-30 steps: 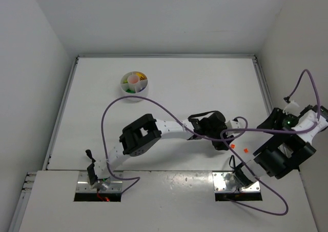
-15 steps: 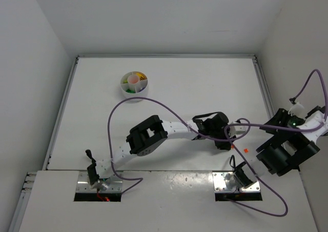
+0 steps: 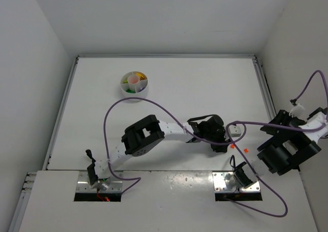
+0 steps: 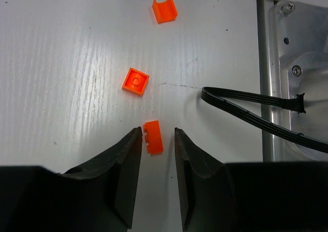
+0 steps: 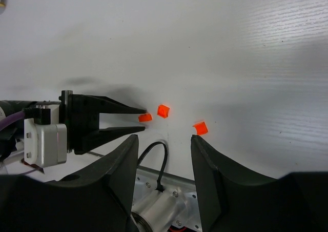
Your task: Sort the legos into containers by color
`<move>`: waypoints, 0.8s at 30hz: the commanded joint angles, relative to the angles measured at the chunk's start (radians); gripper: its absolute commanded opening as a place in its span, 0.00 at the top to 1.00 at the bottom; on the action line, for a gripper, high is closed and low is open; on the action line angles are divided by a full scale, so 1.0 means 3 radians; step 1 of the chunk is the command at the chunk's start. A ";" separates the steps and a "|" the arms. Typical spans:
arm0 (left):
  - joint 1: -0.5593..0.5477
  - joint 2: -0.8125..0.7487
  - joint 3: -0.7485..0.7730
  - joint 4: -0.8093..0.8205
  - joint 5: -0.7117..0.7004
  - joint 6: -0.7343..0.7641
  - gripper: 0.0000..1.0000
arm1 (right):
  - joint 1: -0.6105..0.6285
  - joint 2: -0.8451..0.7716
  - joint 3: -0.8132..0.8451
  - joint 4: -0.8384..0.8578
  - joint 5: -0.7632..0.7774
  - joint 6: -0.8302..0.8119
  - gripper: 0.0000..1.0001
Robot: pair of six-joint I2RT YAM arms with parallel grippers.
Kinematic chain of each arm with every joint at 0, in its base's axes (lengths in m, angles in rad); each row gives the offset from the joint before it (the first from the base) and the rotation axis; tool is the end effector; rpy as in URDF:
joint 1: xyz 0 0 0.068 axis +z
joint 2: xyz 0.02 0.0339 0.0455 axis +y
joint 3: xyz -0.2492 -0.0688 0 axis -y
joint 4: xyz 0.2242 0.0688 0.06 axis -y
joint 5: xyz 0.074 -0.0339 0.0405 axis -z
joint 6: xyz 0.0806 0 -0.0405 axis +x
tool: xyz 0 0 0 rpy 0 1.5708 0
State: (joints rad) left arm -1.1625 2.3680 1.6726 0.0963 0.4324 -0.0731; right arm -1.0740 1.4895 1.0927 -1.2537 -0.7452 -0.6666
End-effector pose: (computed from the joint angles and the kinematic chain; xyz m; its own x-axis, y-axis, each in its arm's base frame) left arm 0.1796 -0.5002 0.1070 -0.2942 0.5130 -0.8064 0.9518 0.0806 -0.2960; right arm 0.1525 -0.1666 0.1978 -0.7888 0.5015 -0.3554 0.2343 0.7798 0.5805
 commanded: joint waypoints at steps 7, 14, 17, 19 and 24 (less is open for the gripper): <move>-0.0072 0.0058 -0.0150 -0.0454 -0.0642 0.0213 0.56 | -0.0060 -0.0030 0.0065 -0.0070 -0.0154 -0.0222 0.53; -0.0169 0.0155 -0.0181 -0.0454 -0.0966 0.0279 0.60 | -0.0091 -0.0031 0.0034 -0.0070 -0.0154 -0.0283 0.53; -0.0169 0.0155 -0.0211 -0.0454 -0.0966 0.0310 0.62 | -0.0091 0.0005 0.0034 -0.0101 -0.0154 -0.0319 0.53; -0.0200 0.0155 -0.0242 -0.0454 -0.0966 0.0341 0.62 | -0.0122 0.0005 0.0034 -0.0101 -0.0154 -0.0319 0.53; -0.0267 0.0155 -0.0339 -0.0424 -0.0966 0.0371 0.64 | -0.0122 0.0036 0.0034 -0.0131 -0.0185 -0.0380 0.53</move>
State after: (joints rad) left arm -1.2198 2.3596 1.6470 0.1413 0.1814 0.0242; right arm -1.1030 1.4925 1.0927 -1.2732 -0.7559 -0.7349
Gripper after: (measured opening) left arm 0.362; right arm 0.462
